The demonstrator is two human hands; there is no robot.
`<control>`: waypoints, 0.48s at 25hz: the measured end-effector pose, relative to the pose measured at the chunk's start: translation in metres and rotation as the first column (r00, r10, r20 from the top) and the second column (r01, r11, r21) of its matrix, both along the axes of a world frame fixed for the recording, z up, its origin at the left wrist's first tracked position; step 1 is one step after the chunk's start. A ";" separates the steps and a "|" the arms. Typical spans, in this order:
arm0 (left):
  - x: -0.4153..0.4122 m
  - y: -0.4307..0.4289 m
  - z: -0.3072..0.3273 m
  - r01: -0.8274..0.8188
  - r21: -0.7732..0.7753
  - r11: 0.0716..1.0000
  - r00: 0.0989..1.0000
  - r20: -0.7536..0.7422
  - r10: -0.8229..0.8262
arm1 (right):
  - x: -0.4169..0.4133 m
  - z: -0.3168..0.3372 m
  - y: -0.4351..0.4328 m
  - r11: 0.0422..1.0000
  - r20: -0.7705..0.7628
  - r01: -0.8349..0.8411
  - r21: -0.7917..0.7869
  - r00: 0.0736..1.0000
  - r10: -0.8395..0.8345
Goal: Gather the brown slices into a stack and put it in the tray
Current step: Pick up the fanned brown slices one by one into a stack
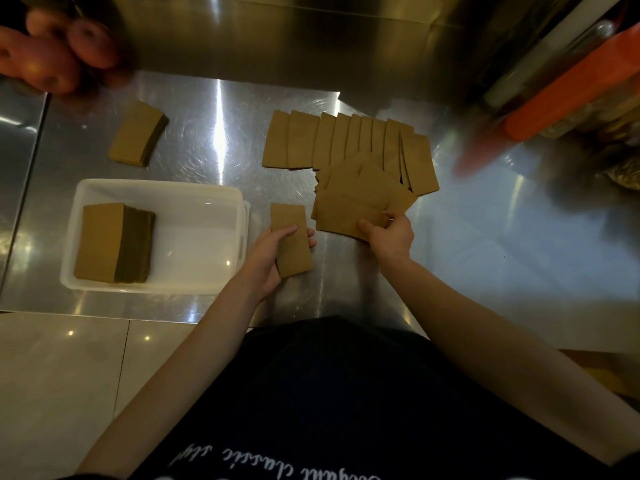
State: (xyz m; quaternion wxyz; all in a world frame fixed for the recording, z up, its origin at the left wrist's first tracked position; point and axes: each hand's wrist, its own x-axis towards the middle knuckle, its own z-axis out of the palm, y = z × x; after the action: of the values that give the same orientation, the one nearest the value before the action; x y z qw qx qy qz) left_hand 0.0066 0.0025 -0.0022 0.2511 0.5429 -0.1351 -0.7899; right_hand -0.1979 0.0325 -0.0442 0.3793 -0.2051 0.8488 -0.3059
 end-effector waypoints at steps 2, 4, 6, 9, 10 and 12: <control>0.001 0.000 0.000 -0.015 -0.006 1.000 1.000 0.002 0.015 | 0.001 0.000 0.003 1.000 0.044 0.022 -0.018 0.999 -0.021; 0.002 -0.001 -0.002 -0.027 0.010 1.000 1.000 -0.006 0.027 | -0.002 0.002 0.008 0.999 0.075 0.022 -0.039 0.997 -0.019; 0.004 -0.002 -0.005 -0.045 0.038 0.998 0.999 -0.023 0.046 | -0.009 0.009 0.013 0.997 0.127 -0.007 -0.077 0.992 0.017; 0.003 -0.003 -0.008 -0.063 0.076 0.995 0.996 -0.052 0.067 | -0.027 0.029 0.016 0.982 0.252 -0.090 -0.169 0.959 0.131; 0.003 -0.003 -0.008 -0.064 0.086 0.994 0.996 -0.063 0.069 | -0.033 0.038 0.016 0.971 0.280 -0.128 -0.201 0.943 0.182; 0.003 -0.005 -0.008 -0.051 0.099 0.994 0.994 -0.087 0.059 | -0.045 0.058 0.014 0.940 0.299 -0.223 -0.257 0.907 0.296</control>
State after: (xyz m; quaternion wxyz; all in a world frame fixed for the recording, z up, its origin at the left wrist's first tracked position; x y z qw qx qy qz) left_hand 0.0098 -0.0024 -0.0102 0.2522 0.5219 -0.0704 -0.8118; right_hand -0.2431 0.0464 0.0135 0.5302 -0.3021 0.6987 -0.3733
